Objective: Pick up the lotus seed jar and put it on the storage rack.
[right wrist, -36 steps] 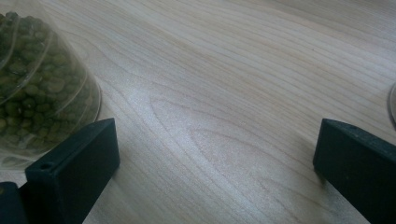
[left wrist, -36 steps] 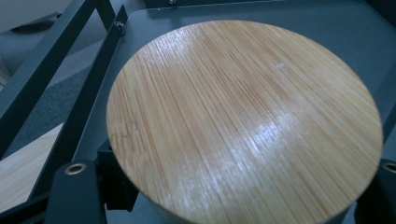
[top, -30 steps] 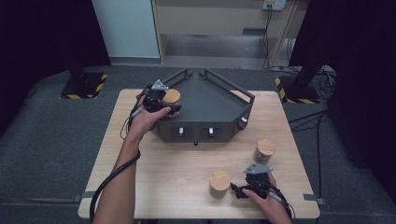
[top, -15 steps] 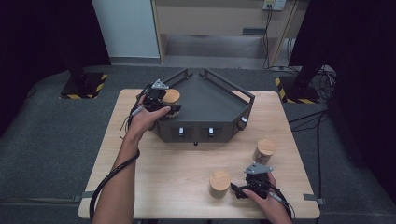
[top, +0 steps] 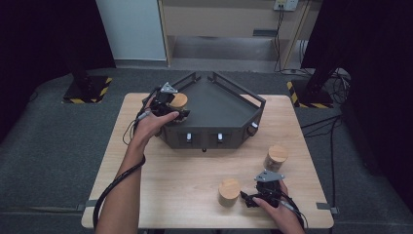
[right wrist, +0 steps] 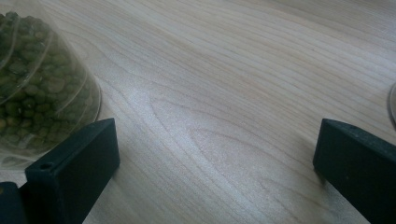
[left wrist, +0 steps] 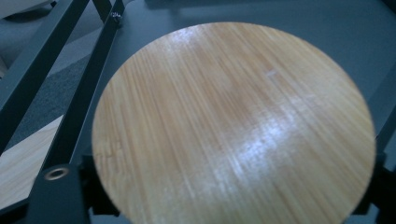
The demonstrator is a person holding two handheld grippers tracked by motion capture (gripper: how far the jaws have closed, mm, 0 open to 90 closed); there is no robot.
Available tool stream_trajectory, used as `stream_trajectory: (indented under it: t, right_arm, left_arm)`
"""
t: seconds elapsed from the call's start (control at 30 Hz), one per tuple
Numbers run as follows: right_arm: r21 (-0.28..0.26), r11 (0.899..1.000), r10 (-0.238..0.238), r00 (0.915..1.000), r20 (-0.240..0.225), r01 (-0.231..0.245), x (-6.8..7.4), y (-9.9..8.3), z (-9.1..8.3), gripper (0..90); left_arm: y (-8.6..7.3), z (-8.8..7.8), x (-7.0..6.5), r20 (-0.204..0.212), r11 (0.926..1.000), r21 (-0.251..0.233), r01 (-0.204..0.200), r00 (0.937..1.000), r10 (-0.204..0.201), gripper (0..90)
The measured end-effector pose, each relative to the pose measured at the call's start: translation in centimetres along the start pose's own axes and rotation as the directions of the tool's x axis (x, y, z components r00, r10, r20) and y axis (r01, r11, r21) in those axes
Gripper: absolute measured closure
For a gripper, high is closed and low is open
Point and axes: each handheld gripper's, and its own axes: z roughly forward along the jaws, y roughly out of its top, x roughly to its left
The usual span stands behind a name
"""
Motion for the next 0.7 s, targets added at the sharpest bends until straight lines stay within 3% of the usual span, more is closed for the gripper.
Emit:
stream_trajectory:
  t: [0.1, 0.23, 0.7]
  right_arm:
    - [0.000, 1.000, 0.000, 1.0000, 0.000, 0.000, 0.0, 0.0, 0.0, 0.4]
    - [0.000, 1.000, 0.000, 1.0000, 0.000, 0.000, 0.0, 0.0, 0.0, 0.4]
    - [0.000, 1.000, 0.000, 1.0000, 0.001, 0.000, 0.0, 0.0, 0.0, 0.4]
  left_arm:
    - [0.4, -0.1, -0.4, -0.010, 0.9997, 0.012, -0.019, 0.9998, 0.019, 9.9]
    - [0.3, -0.3, -0.6, -0.027, 0.9999, 0.007, -0.015, 0.9995, 0.015, 5.8]
    - [-0.9, -2.2, -0.8, -0.063, 0.9996, -0.025, -0.014, 0.9979, 0.013, 3.9]
